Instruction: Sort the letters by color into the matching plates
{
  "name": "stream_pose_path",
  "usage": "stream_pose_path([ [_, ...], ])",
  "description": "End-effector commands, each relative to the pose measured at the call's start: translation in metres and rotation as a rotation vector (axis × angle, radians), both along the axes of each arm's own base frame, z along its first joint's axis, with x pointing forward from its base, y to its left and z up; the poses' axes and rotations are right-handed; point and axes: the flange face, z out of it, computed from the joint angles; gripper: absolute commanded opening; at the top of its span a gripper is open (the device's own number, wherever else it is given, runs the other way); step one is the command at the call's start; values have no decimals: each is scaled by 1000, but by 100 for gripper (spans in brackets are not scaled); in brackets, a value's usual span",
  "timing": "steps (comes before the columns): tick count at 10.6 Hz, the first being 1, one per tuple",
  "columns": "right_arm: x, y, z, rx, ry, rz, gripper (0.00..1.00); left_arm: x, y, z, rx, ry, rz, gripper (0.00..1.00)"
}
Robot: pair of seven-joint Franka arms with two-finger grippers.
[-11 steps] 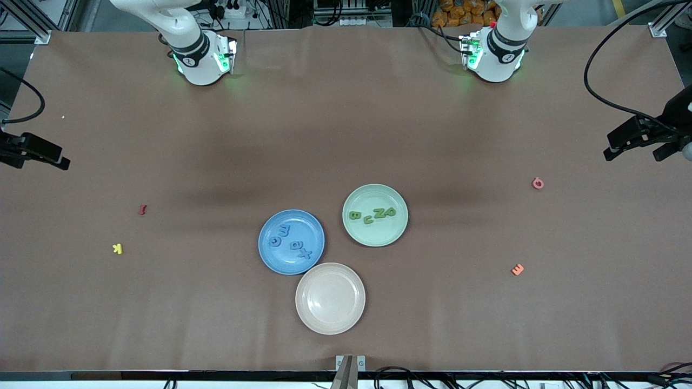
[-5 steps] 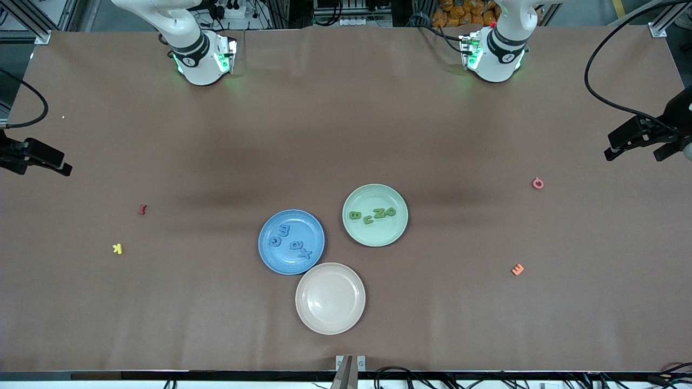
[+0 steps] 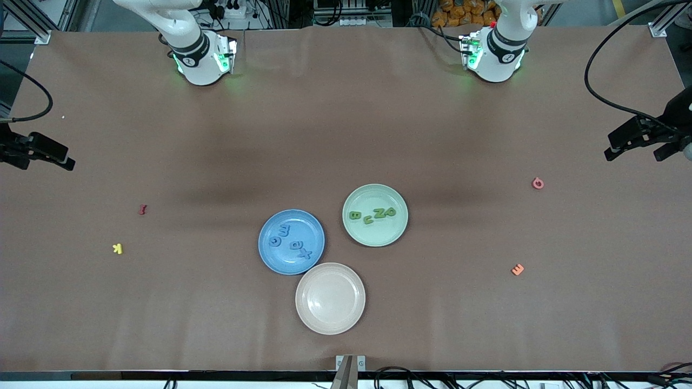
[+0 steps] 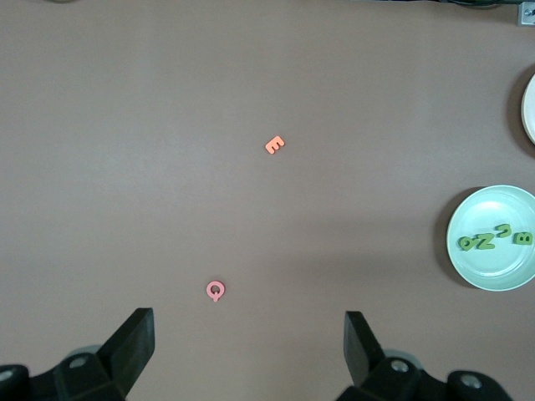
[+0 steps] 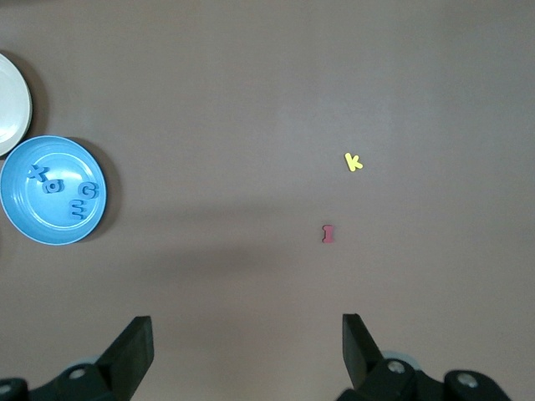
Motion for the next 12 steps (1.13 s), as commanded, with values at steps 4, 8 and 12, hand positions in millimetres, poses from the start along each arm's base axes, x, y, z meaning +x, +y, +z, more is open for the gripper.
stream_pose_path([
  [4, -14, -2, 6, -14, 2, -5, 100, -1, -3, 0, 6, 14, -8, 100],
  [8, -15, -7, 6, -14, 8, -9, 100, 2, -1, -3, 5, 19, -5, 100],
  [12, -15, -1, 6, -19, 9, 0, 100, 4, 1, -5, 2, 22, 0, 100],
])
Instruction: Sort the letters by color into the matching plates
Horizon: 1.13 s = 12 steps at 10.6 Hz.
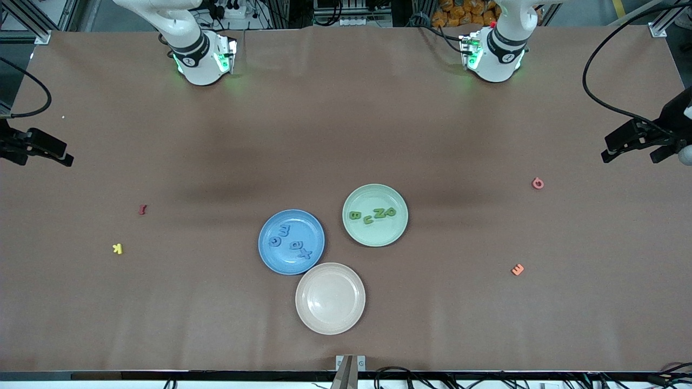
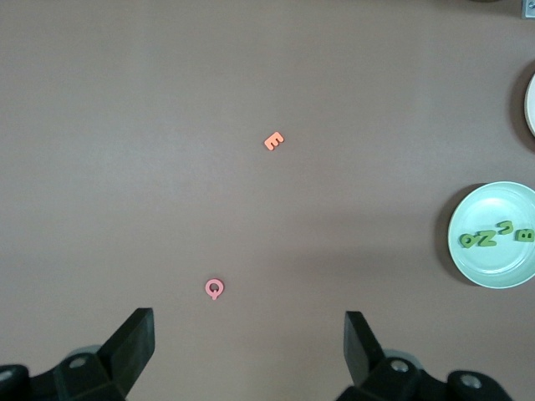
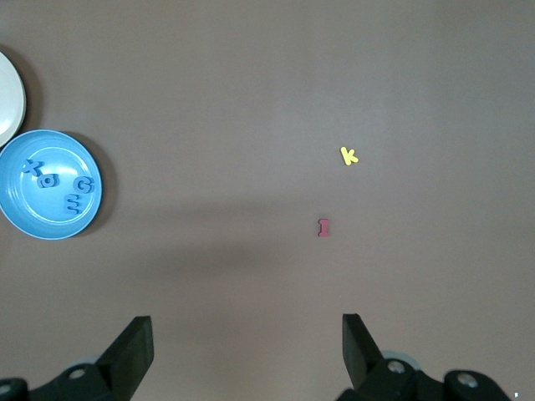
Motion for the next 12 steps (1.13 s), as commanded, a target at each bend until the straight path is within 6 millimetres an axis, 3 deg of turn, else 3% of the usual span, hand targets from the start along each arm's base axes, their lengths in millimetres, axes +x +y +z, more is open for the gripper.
stream_pose_path([
  [1, -9, 1, 4, -13, 0, 1, 100, 1, -2, 1, 4, 10, -6, 100],
  [12, -8, 5, 1, -10, 4, 1, 100, 3, -4, -3, 19, 16, -11, 100],
])
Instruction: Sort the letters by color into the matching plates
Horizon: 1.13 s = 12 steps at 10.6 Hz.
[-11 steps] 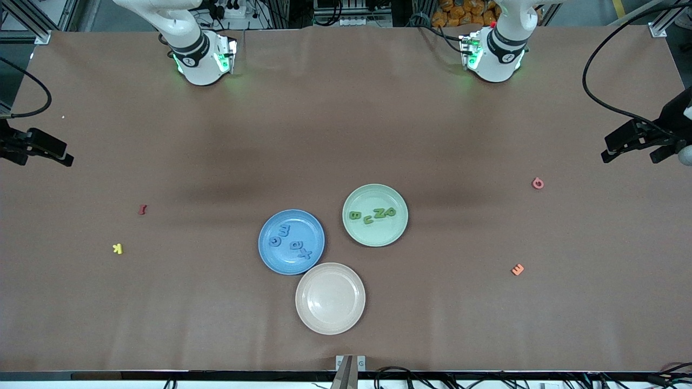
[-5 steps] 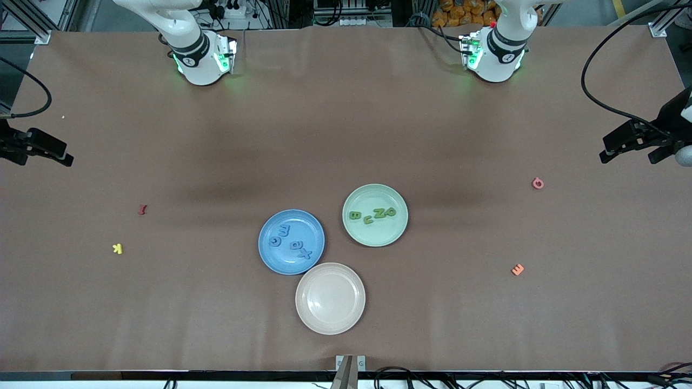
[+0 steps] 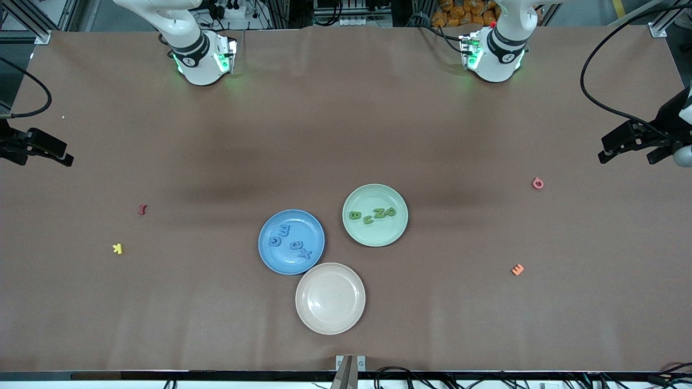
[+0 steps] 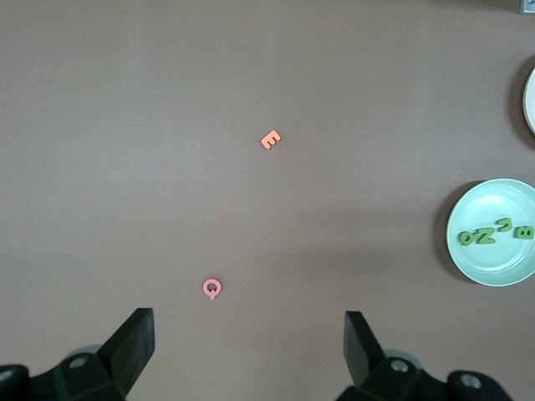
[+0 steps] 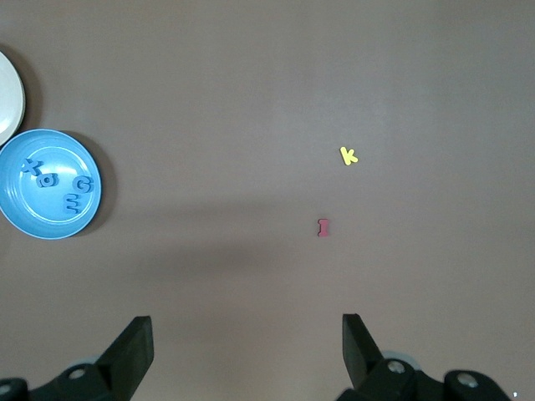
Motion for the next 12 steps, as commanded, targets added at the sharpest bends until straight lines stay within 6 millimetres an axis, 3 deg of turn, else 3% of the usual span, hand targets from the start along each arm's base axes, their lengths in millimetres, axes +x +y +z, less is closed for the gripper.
stream_pose_path([
  [1, -6, 11, 0, -8, 0, 7, 100, 2, 4, -1, 19, 12, -5, 100],
  [7, 9, 75, -17, -1, -11, -68, 100, 2, 6, -1, 21, 11, -14, 100],
  [12, 11, 72, -18, -3, -19, -53, 100, 2, 6, -1, 21, 8, -14, 100],
])
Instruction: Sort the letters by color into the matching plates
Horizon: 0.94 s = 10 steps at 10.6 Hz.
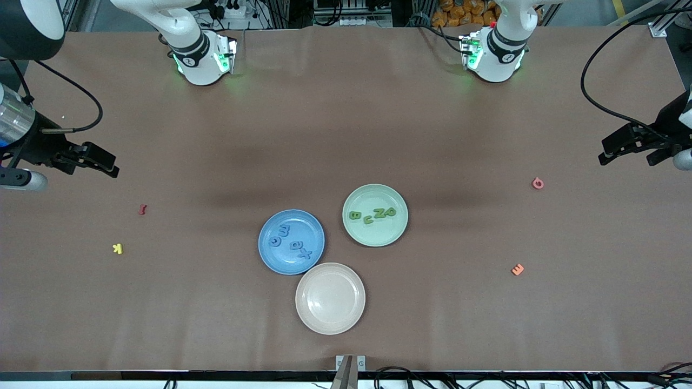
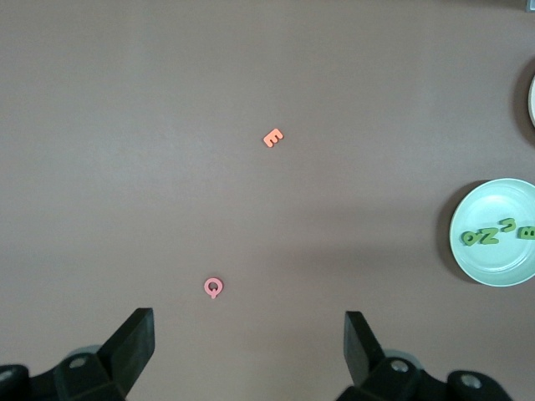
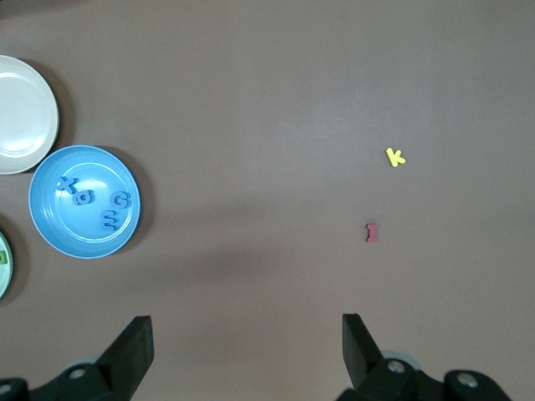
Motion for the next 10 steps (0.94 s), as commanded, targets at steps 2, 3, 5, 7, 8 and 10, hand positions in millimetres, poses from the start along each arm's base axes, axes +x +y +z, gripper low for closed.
stream_pose_path([
  [2, -1, -19, 2, -10, -9, 40, 100, 0, 0, 4, 20, -3, -18, 100],
  [3, -1, -29, 3, -13, -10, 53, 100, 2, 2, -4, 24, 13, -9, 100],
  [5, -1, -37, 3, -15, -9, 67, 100, 4, 1, -9, 27, 22, -17, 100],
  [7, -3, -52, 6, -17, -12, 96, 100, 5, -4, -11, 27, 25, -27, 100],
  [8, -4, -59, 5, -17, -11, 97, 100, 5, -4, -10, 27, 23, -28, 100],
  [10, -5, -66, 9, -20, -17, 91, 100, 5, -4, -8, 28, 19, -30, 100],
])
